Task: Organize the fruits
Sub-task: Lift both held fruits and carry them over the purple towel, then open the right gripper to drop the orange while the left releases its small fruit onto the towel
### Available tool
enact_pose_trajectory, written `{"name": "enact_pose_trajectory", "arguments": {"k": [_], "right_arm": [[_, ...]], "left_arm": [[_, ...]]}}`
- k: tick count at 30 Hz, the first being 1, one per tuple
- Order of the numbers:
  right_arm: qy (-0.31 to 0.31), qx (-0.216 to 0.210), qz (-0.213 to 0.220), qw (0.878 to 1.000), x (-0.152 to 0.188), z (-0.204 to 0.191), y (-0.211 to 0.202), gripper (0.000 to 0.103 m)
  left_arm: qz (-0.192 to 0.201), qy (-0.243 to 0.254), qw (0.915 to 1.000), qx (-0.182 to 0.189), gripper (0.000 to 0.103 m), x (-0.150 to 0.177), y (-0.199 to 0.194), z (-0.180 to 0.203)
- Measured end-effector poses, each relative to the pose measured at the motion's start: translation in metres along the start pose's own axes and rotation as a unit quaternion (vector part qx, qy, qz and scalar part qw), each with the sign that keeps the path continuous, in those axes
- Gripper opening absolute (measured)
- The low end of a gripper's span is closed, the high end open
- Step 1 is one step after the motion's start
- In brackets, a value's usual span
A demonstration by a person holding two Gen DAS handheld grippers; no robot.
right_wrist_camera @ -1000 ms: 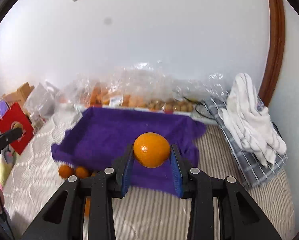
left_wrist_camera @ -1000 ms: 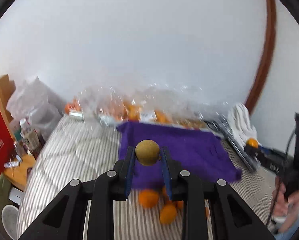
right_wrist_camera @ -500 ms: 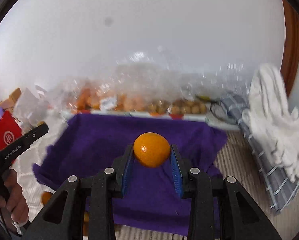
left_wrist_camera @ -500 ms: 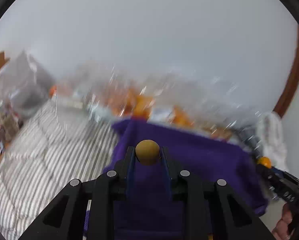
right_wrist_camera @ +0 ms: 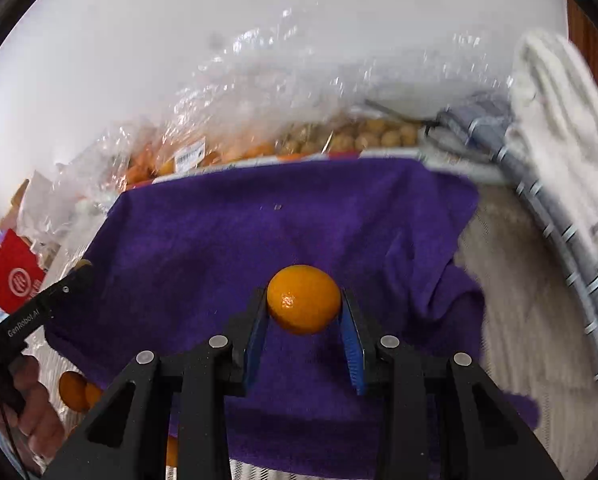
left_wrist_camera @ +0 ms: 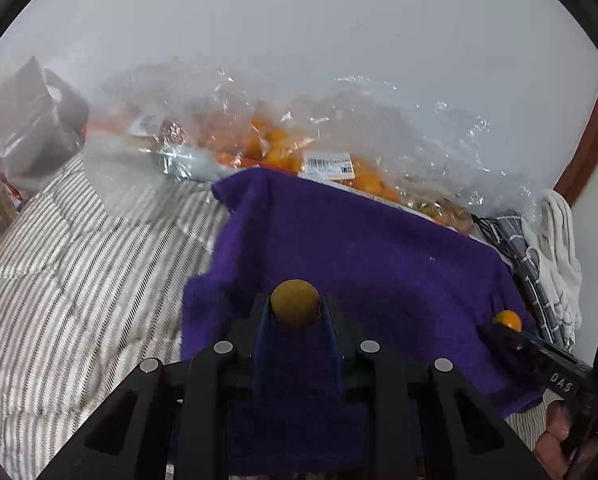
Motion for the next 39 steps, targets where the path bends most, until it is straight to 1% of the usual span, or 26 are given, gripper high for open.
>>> {"name": "enact_pose_trajectory", "arguments": {"k": [4, 10, 17, 26, 28, 30, 34, 36, 37, 38, 39], "right_arm": [[-0.028, 0.029, 0.002, 0.999, 0.005, -0.007, 0.006, 0.035], [-0.035, 0.037, -0.005, 0.999, 0.005, -0.007, 0.011, 0.035], [-0.029, 0.039, -0.011, 0.999, 0.004, -0.004, 0.012, 0.035], [-0.041, 0.047, -0.009, 0.998, 0.006, -0.008, 0.013, 0.036], [-0.039, 0.045, -0.011, 0.998, 0.006, -0.008, 0.013, 0.040], [-0.035, 0.046, -0.012, 0.998, 0.005, -0.007, 0.012, 0.052], [-0.026, 0.043, -0.012, 0.999, 0.004, -0.005, 0.010, 0.058], [-0.022, 0.041, -0.011, 0.999, 0.004, -0.004, 0.008, 0.063], [-0.021, 0.040, -0.009, 0.999, 0.004, -0.004, 0.006, 0.065], [-0.020, 0.040, -0.004, 0.999, 0.004, -0.004, 0.004, 0.066], [-0.020, 0.040, -0.001, 0.999, 0.004, -0.004, 0.002, 0.067]], "left_arm": [[0.002, 0.030, 0.9990, -0.034, 0.025, 0.000, 0.001, 0.007], [-0.015, 0.062, 0.9973, -0.037, 0.025, 0.001, 0.005, 0.018], [-0.025, 0.062, 0.9966, -0.047, 0.025, 0.002, 0.008, 0.016], [-0.029, 0.067, 0.9959, -0.054, 0.025, 0.003, 0.010, 0.017], [-0.029, 0.068, 0.9958, -0.054, 0.025, 0.003, 0.010, 0.017], [-0.030, 0.069, 0.9956, -0.056, 0.025, 0.003, 0.011, 0.017], [-0.032, 0.070, 0.9954, -0.057, 0.025, 0.002, 0.011, 0.017], [-0.031, 0.070, 0.9955, -0.055, 0.025, 0.002, 0.010, 0.017], [-0.030, 0.070, 0.9957, -0.052, 0.028, 0.002, 0.010, 0.017], [-0.028, 0.067, 0.9962, -0.048, 0.034, 0.001, 0.009, 0.017], [-0.024, 0.063, 0.9967, -0.044, 0.037, 0.001, 0.008, 0.016]]}}
Point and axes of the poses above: each gripper's, at about its wrist camera, not at the fingertips, and y roughly the way its jaws point, z to its right, x to its underside, the point moved 1 cm from there along y, roughly the way its jaws point, and after that the axes turned 12 degrees about y, right-handed, at the moved point
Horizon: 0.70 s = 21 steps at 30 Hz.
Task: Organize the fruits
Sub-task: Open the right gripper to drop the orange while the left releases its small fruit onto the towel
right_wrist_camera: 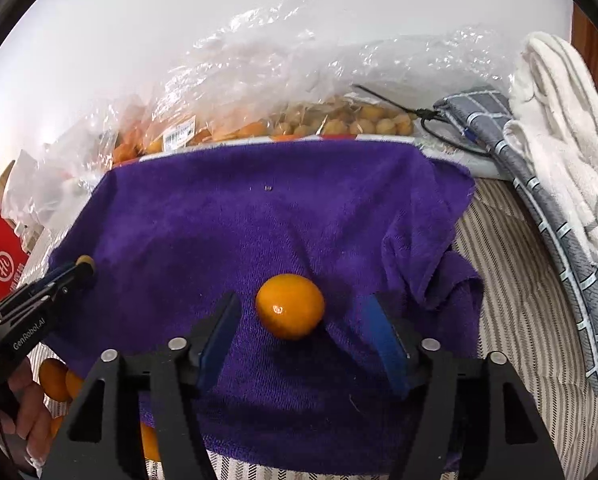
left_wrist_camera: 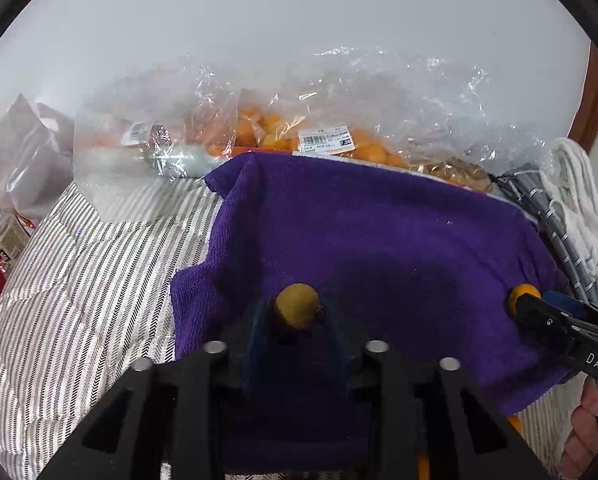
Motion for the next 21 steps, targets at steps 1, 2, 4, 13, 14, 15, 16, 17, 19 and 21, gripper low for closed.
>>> {"name": "enact_pose_trajectory", "arguments": {"k": [1, 2, 4, 13, 14, 15, 16, 17, 19, 21], "right_arm": [[0.001, 0.000, 0.004, 1.000, 0.000, 0.000, -0.002, 0.068], [0.002, 0.000, 0.005, 1.000, -0.001, 0.001, -0.004, 0.068], [0.010, -0.004, 0.009, 1.000, -0.001, 0.003, -0.009, 0.068], [0.023, -0.027, 0.021, 0.999, 0.000, 0.001, -0.025, 0.066], [0.020, -0.026, 0.026, 0.999, 0.000, 0.000, -0.028, 0.066], [0.017, -0.025, 0.028, 0.999, -0.001, -0.001, -0.030, 0.064], [0.015, -0.022, 0.031, 0.999, -0.002, -0.002, -0.033, 0.063], [0.012, -0.020, 0.037, 0.999, -0.003, -0.003, -0.038, 0.062], [0.006, -0.031, 0.041, 0.999, -0.004, -0.007, -0.044, 0.062], [-0.001, -0.048, 0.044, 0.998, -0.004, -0.011, -0.052, 0.062]], "left_arm": [[0.005, -0.005, 0.9999, 0.007, 0.040, 0.000, -0.002, -0.001], [0.013, -0.014, 0.9997, 0.016, 0.044, 0.000, -0.005, -0.004], [0.029, -0.030, 0.9989, 0.022, 0.046, -0.001, -0.010, -0.009], [0.081, -0.083, 0.9928, 0.027, 0.046, -0.004, -0.033, -0.033], [0.089, -0.091, 0.9913, 0.035, 0.046, -0.004, -0.035, -0.037], [0.094, -0.097, 0.9900, 0.040, 0.046, -0.003, -0.037, -0.040], [0.099, -0.104, 0.9887, 0.043, 0.046, -0.003, -0.040, -0.043], [0.103, -0.110, 0.9876, 0.043, 0.046, -0.002, -0.042, -0.046], [0.109, -0.121, 0.9860, 0.035, 0.046, 0.002, -0.046, -0.050], [0.110, -0.125, 0.9857, 0.024, 0.046, 0.007, -0.048, -0.051]]}}
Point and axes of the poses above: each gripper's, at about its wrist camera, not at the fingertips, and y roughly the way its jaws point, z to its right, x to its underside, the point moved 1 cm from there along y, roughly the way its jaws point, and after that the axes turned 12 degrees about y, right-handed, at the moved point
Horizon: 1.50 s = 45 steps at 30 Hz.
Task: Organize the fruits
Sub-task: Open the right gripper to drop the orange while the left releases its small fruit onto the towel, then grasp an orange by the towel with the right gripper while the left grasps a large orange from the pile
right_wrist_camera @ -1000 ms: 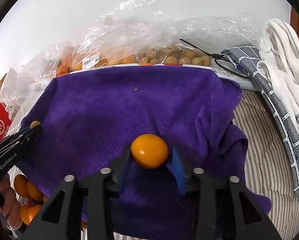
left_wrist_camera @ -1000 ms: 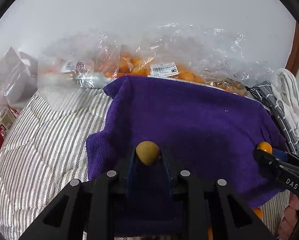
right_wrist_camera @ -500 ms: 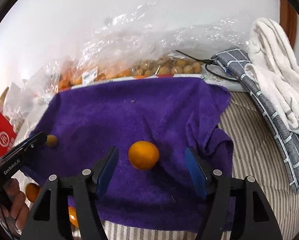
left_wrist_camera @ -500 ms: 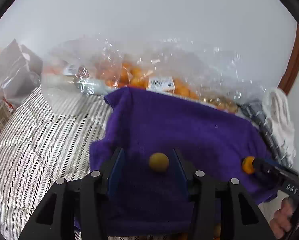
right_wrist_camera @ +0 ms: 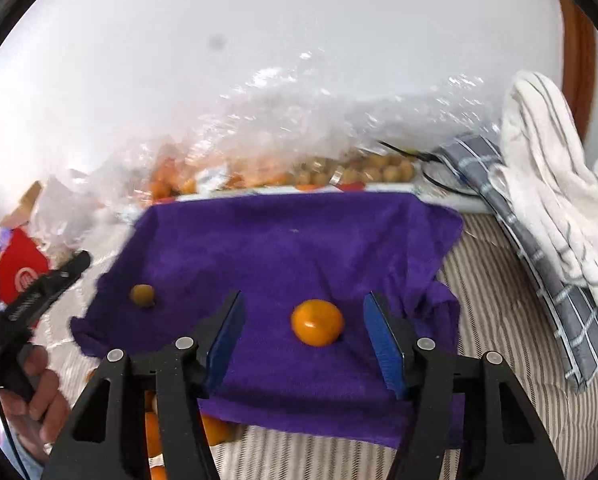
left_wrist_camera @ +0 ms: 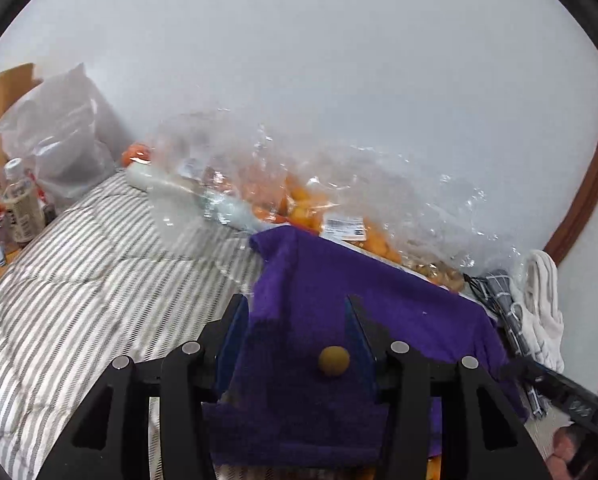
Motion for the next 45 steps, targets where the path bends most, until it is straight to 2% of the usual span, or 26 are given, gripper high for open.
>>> {"name": "enact_pose_trajectory", "arguments": {"k": [4, 6, 9, 16, 22, 30, 31, 32, 35, 40, 45], "right_arm": [[-0.013, -0.021, 0.006, 1.000, 0.002, -0.014, -0.019, 0.059], [-0.028, -0.011, 0.000, 1.000, 0.008, -0.022, -0.022, 0.051], [-0.051, -0.014, -0.025, 0.998, 0.027, -0.029, -0.024, 0.045], [-0.094, -0.033, -0.057, 0.993, 0.075, -0.030, -0.028, 0.044], [-0.116, -0.058, -0.085, 0.988, 0.086, -0.039, -0.017, 0.044], [-0.133, -0.038, -0.117, 0.984, 0.095, -0.048, 0.020, 0.043], [-0.133, -0.037, -0.112, 0.984, 0.097, -0.047, 0.021, 0.041], [-0.138, -0.035, -0.105, 0.984, 0.098, -0.047, 0.020, 0.035], [-0.147, -0.036, -0.100, 0.983, 0.101, -0.045, 0.013, 0.035], [-0.142, -0.014, -0.061, 0.988, 0.096, -0.023, -0.014, 0.035], [-0.126, -0.005, -0.050, 0.991, 0.093, 0.007, -0.023, 0.035]], "left_arm": [[-0.008, 0.015, 0.9997, -0.015, 0.047, 0.014, -0.015, -0.002], [-0.006, 0.031, 0.9993, -0.017, 0.049, 0.023, -0.028, -0.004], [-0.002, 0.058, 0.9980, -0.024, 0.051, 0.035, -0.048, -0.007], [-0.041, 0.073, 0.9964, -0.007, 0.052, 0.057, -0.063, -0.015], [-0.049, 0.081, 0.9952, -0.025, 0.056, 0.058, -0.062, -0.015], [-0.053, 0.081, 0.9953, -0.012, 0.056, 0.056, -0.063, -0.014], [-0.053, 0.081, 0.9953, -0.011, 0.056, 0.056, -0.063, -0.014], [-0.054, 0.081, 0.9952, -0.009, 0.056, 0.056, -0.062, -0.014], [-0.061, 0.083, 0.9946, -0.007, 0.056, 0.057, -0.060, -0.013], [-0.086, 0.094, 0.9917, -0.009, 0.056, 0.061, -0.052, -0.011], [-0.095, 0.085, 0.9913, 0.033, 0.056, 0.063, -0.051, -0.010]]}}
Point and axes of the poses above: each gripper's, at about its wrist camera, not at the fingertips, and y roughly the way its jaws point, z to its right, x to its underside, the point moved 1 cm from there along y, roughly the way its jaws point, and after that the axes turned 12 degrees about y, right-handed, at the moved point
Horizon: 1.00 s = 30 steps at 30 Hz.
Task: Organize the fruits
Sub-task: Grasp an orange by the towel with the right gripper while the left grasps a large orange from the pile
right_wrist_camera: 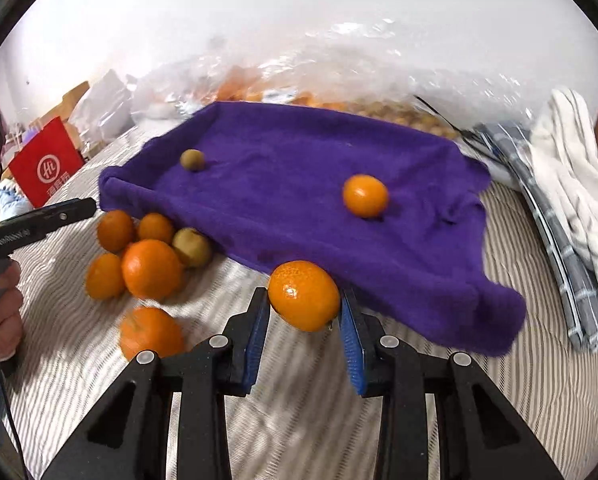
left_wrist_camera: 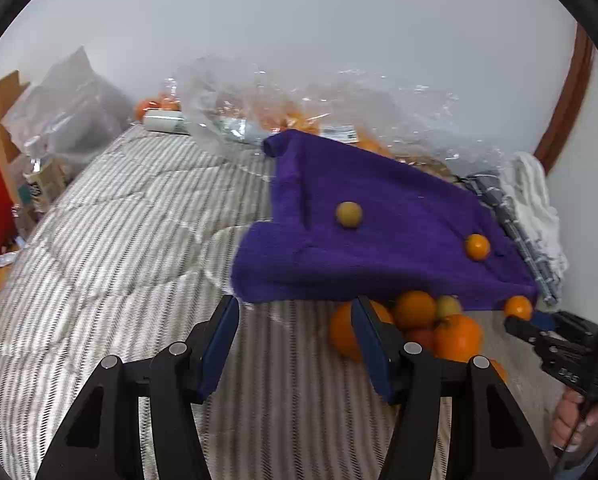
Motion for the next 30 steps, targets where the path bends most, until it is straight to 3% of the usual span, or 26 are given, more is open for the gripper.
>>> {"name": "enact_pose_trajectory", "arguments": {"k": [4, 7, 14, 17, 25, 27, 29, 30], "right_arm": [[0.030, -0.017, 0.002, 0.999, 0.004, 0.018, 0.002, 0.035], [0.023, -0.006, 0.001, 1.000, 0.003, 0.018, 0.005, 0.035], [0.016, 0.001, -0.008, 1.000, 0.005, 0.012, 0.013, 0.035], [0.025, 0.028, -0.015, 0.999, 0.006, 0.014, 0.017, 0.035], [0.038, 0.043, -0.013, 0.998, 0.004, 0.019, 0.020, 0.037], [0.046, 0.037, -0.013, 0.998, 0.002, 0.022, 0.020, 0.035], [0.057, 0.024, -0.006, 0.998, 0.002, 0.026, 0.017, 0.035], [0.059, 0.020, -0.002, 0.998, 0.002, 0.026, 0.014, 0.035]], "left_arm": [[0.002, 0.005, 0.9997, 0.025, 0.058, 0.000, 0.000, 0.006], [-0.009, 0.007, 0.9993, 0.034, 0.060, 0.000, 0.007, 0.012], [-0.040, 0.051, 0.9975, 0.026, 0.063, -0.008, 0.029, 0.034], [-0.061, 0.072, 0.9953, 0.019, 0.063, -0.006, 0.035, 0.042], [-0.069, 0.070, 0.9951, 0.015, 0.063, -0.005, 0.038, 0.041], [-0.068, 0.068, 0.9953, 0.015, 0.061, -0.005, 0.038, 0.040], [-0.063, 0.063, 0.9958, 0.022, 0.044, -0.005, 0.036, 0.039], [-0.061, 0.060, 0.9959, 0.028, 0.041, -0.005, 0.036, 0.038]]}}
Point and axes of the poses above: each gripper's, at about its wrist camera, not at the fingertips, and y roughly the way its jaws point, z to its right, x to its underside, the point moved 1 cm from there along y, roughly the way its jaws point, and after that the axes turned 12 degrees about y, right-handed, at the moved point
